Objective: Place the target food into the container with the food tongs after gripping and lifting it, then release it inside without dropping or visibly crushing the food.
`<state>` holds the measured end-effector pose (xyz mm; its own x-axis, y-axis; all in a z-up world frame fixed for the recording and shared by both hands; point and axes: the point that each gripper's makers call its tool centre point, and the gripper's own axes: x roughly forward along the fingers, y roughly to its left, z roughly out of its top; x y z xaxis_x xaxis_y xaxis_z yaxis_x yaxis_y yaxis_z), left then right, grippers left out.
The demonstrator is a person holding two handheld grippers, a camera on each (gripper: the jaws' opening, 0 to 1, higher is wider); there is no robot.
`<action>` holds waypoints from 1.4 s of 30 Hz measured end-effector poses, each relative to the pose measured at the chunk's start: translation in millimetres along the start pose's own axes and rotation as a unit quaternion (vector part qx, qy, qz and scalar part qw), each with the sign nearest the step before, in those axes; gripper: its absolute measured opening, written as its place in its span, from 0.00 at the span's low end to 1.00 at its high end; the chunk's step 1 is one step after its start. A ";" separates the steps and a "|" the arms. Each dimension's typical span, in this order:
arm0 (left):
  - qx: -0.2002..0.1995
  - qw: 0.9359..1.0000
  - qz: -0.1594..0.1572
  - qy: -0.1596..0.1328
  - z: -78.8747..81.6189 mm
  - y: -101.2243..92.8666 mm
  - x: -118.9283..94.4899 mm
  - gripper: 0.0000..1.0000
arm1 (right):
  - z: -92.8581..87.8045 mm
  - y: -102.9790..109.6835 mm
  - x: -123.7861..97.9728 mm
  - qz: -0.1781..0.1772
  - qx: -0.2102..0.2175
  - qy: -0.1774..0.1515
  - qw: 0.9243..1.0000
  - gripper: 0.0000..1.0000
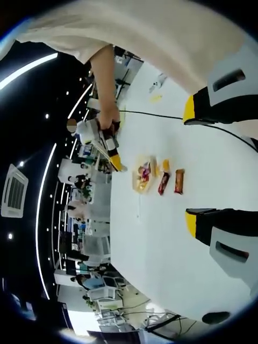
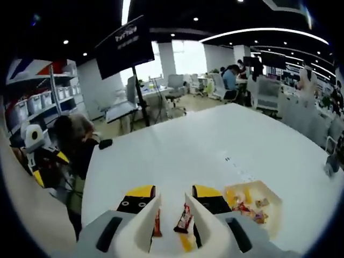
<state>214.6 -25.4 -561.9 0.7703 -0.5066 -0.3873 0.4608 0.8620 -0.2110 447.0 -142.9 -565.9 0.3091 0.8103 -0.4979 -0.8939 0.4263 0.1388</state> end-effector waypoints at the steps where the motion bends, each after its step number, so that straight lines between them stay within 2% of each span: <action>1: 0.000 1.000 0.000 0.000 -0.4 0.0 0.1 0.62 | -2.5 1.8 1.1 0.001 0.001 0.002 1.000 0.27; 9: -0.003 1.000 -0.002 0.001 -2.4 -1.8 0.5 0.62 | -20.5 18.9 10.2 0.012 0.013 0.011 1.000 0.27; 12: -0.003 1.000 -0.001 0.004 -4.6 -1.8 -0.7 0.62 | -14.8 31.8 10.9 0.045 0.042 -0.016 0.998 0.27; 14: -0.005 1.000 0.000 0.004 -6.3 -2.2 -2.6 0.62 | 2.3 53.8 5.0 0.103 0.081 -0.062 0.989 0.27; 16: -0.007 1.000 0.002 0.005 -7.6 -2.4 -3.1 0.62 | 8.4 58.3 2.4 0.113 0.090 -0.076 0.987 0.27; 17: -0.008 1.000 0.002 0.005 -8.4 -2.6 -3.4 0.62 | 17.8 72.2 -3.0 0.141 0.103 -0.097 0.980 0.27; 18: -0.009 1.000 0.003 0.005 -9.0 -3.0 -3.4 0.62 | 20.9 76.1 -4.6 0.147 0.104 -0.105 0.978 0.27; 20: -0.009 1.000 0.002 0.004 -8.9 -4.4 -2.9 0.62 | 30.6 90.9 -10.5 0.181 0.123 -0.126 0.968 0.27; 23: -0.008 1.000 -0.001 0.002 -8.0 -6.5 -1.6 0.62 | 42.3 104.4 -17.5 0.210 0.139 -0.150 0.956 0.27; 27: -0.006 1.000 -0.004 0.000 -5.8 -7.4 -1.0 0.62 | 45.9 108.6 -18.3 0.214 0.140 -0.154 0.954 0.28; 29: -0.003 1.000 -0.005 -0.001 -5.0 -7.7 -1.6 0.62 | 49.2 110.4 -20.0 0.221 0.153 -0.163 0.949 0.28; 34: -0.001 1.000 -0.006 -0.004 -3.4 -8.5 -4.1 0.62 | 46.7 117.1 -20.2 0.218 0.154 -0.160 0.950 0.28; 36: 0.002 1.000 -0.008 -0.005 -2.3 -9.8 -4.3 0.62 | 41.0 119.7 -16.6 0.206 0.142 -0.147 0.957 0.28; 37: 0.003 1.000 -0.010 -0.005 -1.5 -11.3 -4.2 0.62 | 33.9 123.5 -12.4 0.198 0.127 -0.130 0.963 0.28; 42: 0.009 1.000 -0.017 -0.005 -0.2 -15.1 -3.7 0.62 | 22.2 131.2 -3.2 0.185 0.121 -0.115 0.968 0.28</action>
<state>204.6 -36.5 -557.5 0.7589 -0.5354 -0.3707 0.4943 0.8442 -0.2072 335.9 -80.6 -527.2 0.0711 0.9818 -0.1760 -0.8633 0.1490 0.4823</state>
